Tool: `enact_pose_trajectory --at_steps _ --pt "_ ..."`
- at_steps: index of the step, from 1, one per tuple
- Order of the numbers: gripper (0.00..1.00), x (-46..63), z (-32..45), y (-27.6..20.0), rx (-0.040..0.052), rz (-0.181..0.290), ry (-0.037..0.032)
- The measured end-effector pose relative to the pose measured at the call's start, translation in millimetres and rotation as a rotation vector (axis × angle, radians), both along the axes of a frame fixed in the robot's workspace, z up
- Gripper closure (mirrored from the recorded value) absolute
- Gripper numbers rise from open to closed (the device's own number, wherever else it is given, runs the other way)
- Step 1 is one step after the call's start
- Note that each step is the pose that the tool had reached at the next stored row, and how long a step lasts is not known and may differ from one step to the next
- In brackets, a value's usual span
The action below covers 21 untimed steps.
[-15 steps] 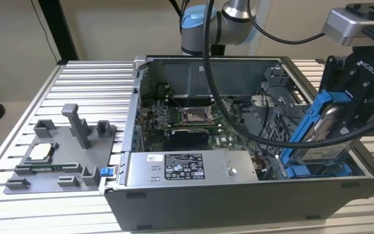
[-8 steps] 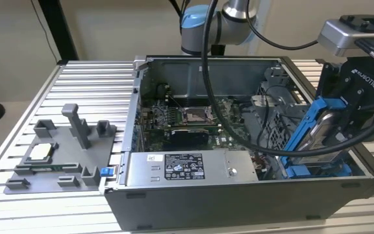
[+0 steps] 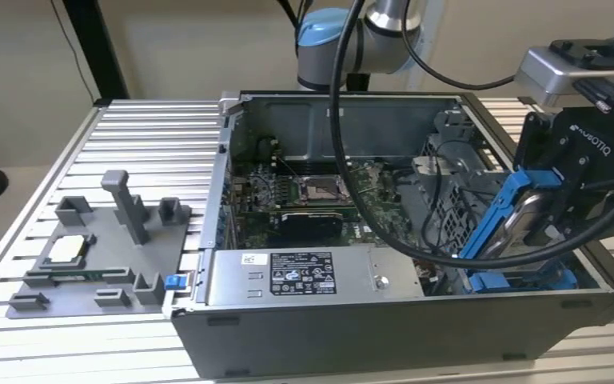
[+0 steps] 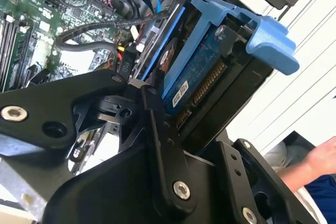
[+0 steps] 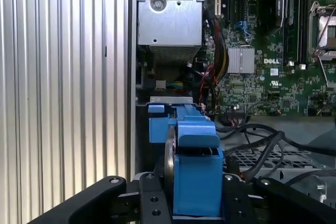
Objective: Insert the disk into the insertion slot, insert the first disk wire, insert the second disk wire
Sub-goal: 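Insert the disk into the insertion slot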
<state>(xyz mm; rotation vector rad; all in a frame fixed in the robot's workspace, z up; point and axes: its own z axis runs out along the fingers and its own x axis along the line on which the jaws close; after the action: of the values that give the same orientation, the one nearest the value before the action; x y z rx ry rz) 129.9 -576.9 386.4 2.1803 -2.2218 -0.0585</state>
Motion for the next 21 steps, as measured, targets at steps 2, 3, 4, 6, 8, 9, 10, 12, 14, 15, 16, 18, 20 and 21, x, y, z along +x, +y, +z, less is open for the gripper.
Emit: enact_pose_trajectory --at_steps 2,3,4,6,8,9,10,12,14,15,16,18,20,21 --pt "1.00 0.0 0.0 0.0 0.0000 0.000 0.0005" --pt "1.00 0.0 0.0 0.0 0.0001 0.000 0.0007" --pt "1.00 0.0 0.0 0.0 0.0001 0.000 0.0010" --pt "1.00 0.0 -0.1 0.0 0.0002 0.000 0.0016" --pt "1.00 0.0 -0.1 0.0 0.0002 0.000 0.0021" --pt "1.00 0.0 -0.1 0.0 0.0001 0.000 0.0024" --pt "1.00 0.0 -0.1 0.0 0.0001 0.000 0.0027" --pt "1.00 0.0 -0.1 0.0 0.0003 0.000 0.0034" --pt "0.00 -0.1 0.0 0.0 0.0000 0.000 0.0038" --pt "0.00 -0.1 0.0 0.0 -0.0001 0.000 0.0041" --pt "0.00 0.0 0.0 0.0 0.0000 0.000 0.0043" --pt "0.00 0.0 -0.1 0.0 0.0002 0.000 0.0049" --pt "0.00 0.0 -0.1 0.0 0.0001 0.000 0.0054" --pt "0.00 0.0 0.0 0.0 0.0001 0.000 0.0057"
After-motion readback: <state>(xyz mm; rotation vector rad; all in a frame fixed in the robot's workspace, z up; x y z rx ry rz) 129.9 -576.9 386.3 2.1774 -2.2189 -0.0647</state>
